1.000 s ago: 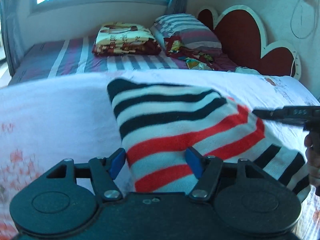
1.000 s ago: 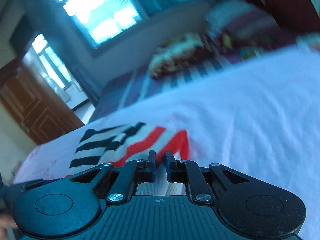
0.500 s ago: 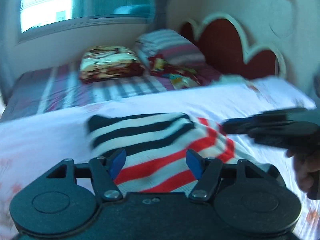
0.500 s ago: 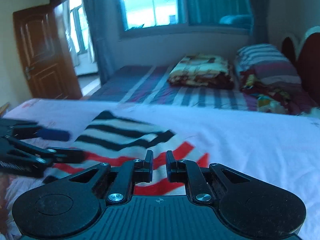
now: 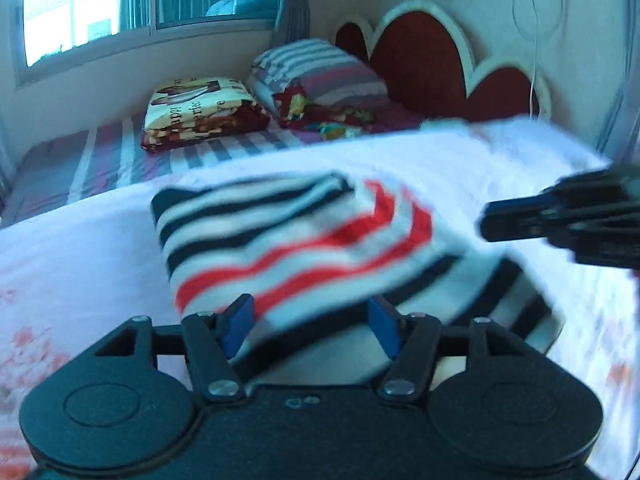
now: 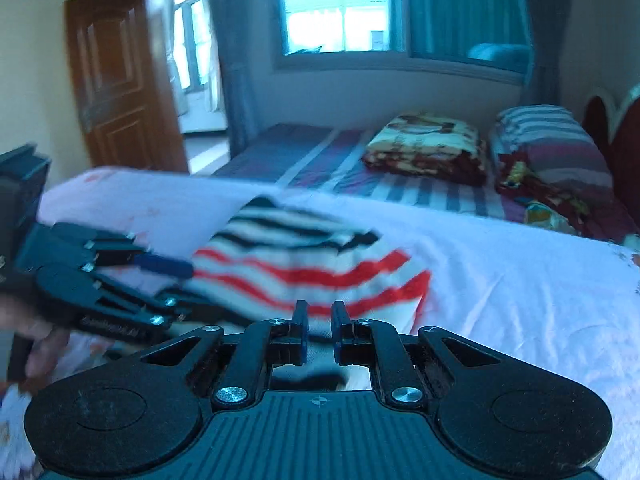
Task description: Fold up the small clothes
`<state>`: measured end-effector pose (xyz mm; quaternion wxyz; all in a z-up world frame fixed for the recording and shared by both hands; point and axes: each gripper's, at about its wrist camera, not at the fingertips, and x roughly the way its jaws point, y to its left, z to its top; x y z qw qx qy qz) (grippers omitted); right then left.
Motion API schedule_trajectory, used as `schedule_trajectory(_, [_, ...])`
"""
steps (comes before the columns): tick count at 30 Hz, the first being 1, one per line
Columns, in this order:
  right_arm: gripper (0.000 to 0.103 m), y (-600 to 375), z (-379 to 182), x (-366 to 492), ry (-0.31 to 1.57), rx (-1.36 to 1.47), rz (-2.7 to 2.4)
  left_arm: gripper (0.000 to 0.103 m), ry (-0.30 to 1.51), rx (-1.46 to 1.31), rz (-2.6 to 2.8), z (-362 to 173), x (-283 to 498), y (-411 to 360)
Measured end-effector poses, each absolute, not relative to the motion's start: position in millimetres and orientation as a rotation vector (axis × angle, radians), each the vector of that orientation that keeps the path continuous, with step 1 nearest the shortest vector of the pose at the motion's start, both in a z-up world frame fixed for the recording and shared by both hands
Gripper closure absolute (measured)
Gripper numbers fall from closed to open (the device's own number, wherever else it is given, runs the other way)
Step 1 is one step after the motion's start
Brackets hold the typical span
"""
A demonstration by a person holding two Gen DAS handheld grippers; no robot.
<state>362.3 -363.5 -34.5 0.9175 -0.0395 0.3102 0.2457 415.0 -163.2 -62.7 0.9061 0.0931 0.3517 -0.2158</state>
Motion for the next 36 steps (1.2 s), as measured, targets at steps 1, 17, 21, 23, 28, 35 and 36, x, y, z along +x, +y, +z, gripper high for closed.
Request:
schedule_trajectory(1, [0.092, -360, -50, 360, 0.694, -0.141, 0.449, 0.037, 0.725, 0.221, -0.434, -68, 412, -164])
schedule_trajectory(17, [0.091, -363, -64, 334, 0.741, -0.004, 0.353, 0.034, 0.760, 0.151, -0.364, -64, 389, -137])
schedule_trajectory(21, [0.091, -370, -49, 315, 0.675, 0.037, 0.353, 0.036, 0.742, 0.143, -0.352, -61, 370, -123])
schedule_trajectory(23, [0.091, -364, -66, 323, 0.778, -0.011, 0.331, 0.031, 0.776, 0.150, -0.334, -72, 368, -120])
schedule_trajectory(28, [0.091, -370, -58, 320, 0.752, 0.072, 0.319, 0.030, 0.774, 0.116, -0.320, -70, 363, -116])
schedule_trajectory(35, [0.091, -363, -65, 328, 0.795, 0.047, 0.294, 0.030, 0.782, 0.113, -0.316, -71, 361, -118])
schedule_trajectory(36, [0.091, -364, -68, 326, 0.795, 0.063, 0.293, 0.030, 0.784, 0.112, -0.316, -71, 361, -118])
